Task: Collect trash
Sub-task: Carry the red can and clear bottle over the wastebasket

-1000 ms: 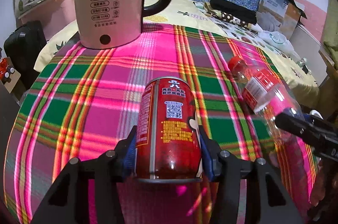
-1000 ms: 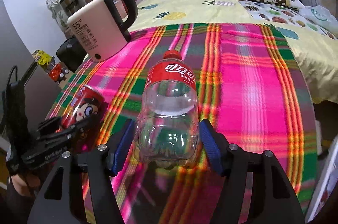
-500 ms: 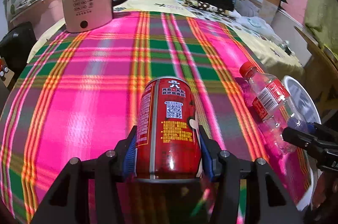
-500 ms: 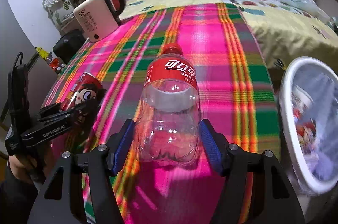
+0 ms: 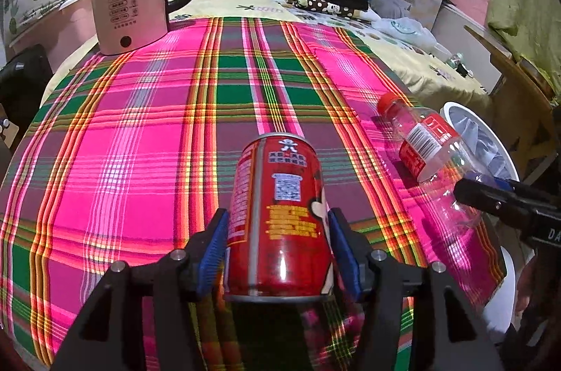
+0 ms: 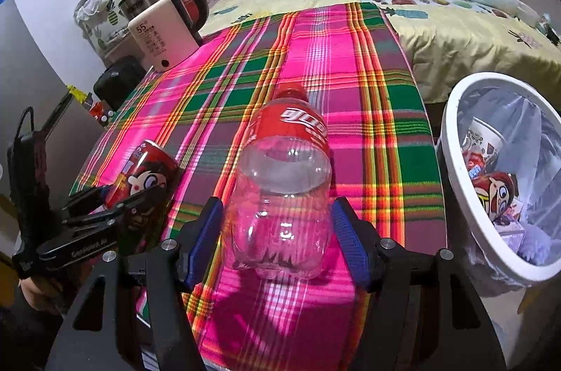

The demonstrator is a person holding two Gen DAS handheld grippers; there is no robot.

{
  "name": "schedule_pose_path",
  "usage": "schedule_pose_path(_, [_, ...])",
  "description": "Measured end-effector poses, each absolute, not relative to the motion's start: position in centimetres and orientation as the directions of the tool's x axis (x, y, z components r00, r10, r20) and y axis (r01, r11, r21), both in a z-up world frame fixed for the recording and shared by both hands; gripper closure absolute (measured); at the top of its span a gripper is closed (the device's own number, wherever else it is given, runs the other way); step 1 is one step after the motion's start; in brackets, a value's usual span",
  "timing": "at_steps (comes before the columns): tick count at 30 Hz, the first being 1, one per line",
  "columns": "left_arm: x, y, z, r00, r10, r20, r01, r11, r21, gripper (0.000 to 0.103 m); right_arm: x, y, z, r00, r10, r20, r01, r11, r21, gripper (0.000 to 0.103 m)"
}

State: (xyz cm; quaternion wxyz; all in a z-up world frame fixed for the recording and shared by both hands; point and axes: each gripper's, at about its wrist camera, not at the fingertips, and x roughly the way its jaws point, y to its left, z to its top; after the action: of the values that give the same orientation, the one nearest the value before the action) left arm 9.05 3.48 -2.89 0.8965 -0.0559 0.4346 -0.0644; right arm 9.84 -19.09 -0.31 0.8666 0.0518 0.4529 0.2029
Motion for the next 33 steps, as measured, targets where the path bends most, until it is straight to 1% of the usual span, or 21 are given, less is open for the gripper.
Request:
schedule_pose_path(5, [8.7,3.4,-3.3,0.607,-0.154,-0.779,0.055,0.987,-0.152,0.044,10.4,-19.0,-0.4,0.508,0.406,-0.759,-0.316,0.908,0.274,0.037])
schedule_pose_path(11, [8.6,3.1,-3.6,0.607,-0.148,-0.781,0.049,0.988,-0.148,0.044,11.1,-18.9,-0.9,0.490,0.388,-0.781,-0.288,0.917,0.274,0.037])
schedule_pose_path(13, [8.6,3.0,-3.6,0.610,-0.134,-0.781,0.044,0.990,-0.136,0.049,11.2,-19.0,-1.0,0.476,0.394,-0.786,-0.284,0.915,0.287,0.037])
schedule_pose_path(15, [8.6,3.0,-3.6,0.611,-0.129,-0.781,0.044,0.991,-0.130,0.049,11.0,-19.0,-1.1,0.466,0.401,-0.788,-0.286,0.912,0.295,0.039])
schedule_pose_path(20, [8.5,2.7,-3.4,0.611,-0.134,-0.780,0.048,0.990,-0.132,0.049,10.2,-19.2,-0.4,0.491,0.408,-0.770,-0.295,0.909,0.294,0.040])
schedule_pose_path(33, [8.6,0.0,-1.9,0.629,-0.157,-0.761,0.104,0.988,-0.118,0.049,8.9,-21.5,0.9,0.556,0.392,-0.732,-0.263,0.919,0.293,0.041])
